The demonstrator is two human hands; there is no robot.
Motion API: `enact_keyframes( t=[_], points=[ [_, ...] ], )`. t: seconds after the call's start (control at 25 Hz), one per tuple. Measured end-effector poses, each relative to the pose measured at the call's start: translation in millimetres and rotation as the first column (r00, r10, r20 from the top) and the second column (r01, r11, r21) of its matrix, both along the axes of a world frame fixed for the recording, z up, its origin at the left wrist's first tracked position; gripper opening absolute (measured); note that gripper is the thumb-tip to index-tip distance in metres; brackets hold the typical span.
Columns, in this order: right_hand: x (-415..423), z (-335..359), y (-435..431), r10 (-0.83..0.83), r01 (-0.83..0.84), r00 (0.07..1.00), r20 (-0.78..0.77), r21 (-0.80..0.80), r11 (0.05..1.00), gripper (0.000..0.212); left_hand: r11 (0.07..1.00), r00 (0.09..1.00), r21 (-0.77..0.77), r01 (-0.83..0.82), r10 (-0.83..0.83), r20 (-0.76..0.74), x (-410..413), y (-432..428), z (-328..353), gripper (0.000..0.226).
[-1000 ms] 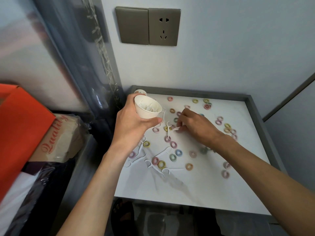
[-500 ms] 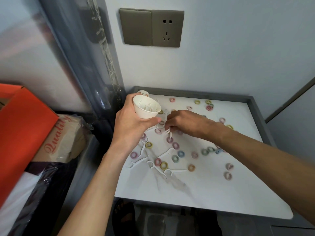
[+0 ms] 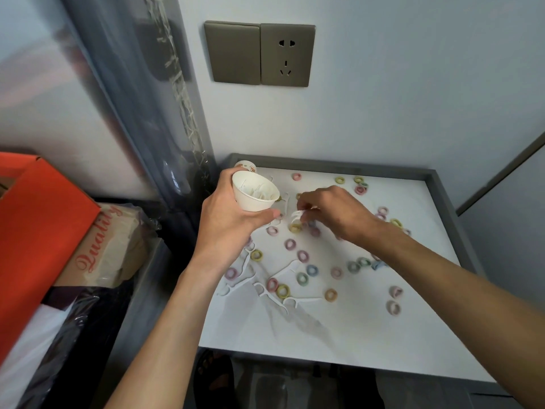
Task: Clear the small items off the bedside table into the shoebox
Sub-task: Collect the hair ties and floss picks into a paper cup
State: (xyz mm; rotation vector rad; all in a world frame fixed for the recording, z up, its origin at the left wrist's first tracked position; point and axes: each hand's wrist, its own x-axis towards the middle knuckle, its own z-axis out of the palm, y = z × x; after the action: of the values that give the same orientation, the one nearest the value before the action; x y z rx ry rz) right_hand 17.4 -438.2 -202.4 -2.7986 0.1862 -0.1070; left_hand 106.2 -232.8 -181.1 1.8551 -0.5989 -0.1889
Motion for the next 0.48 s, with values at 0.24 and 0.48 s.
enact_keyframes(
  t=[0.24,0.48],
  points=[
    [-43,37,15,-0.419,0.143,0.876,0.239,0.702,0.698,0.016,0.988,0.994,0.123,0.093,-0.099,0.046,-9,-6,-2,0.072],
    [-33,68,47,-0.115,0.045,0.979,0.167,0.373,0.927,0.012,0.951,0.973,0.226,0.209,-0.225,0.045,-22,-14,-4,0.076]
  ],
)
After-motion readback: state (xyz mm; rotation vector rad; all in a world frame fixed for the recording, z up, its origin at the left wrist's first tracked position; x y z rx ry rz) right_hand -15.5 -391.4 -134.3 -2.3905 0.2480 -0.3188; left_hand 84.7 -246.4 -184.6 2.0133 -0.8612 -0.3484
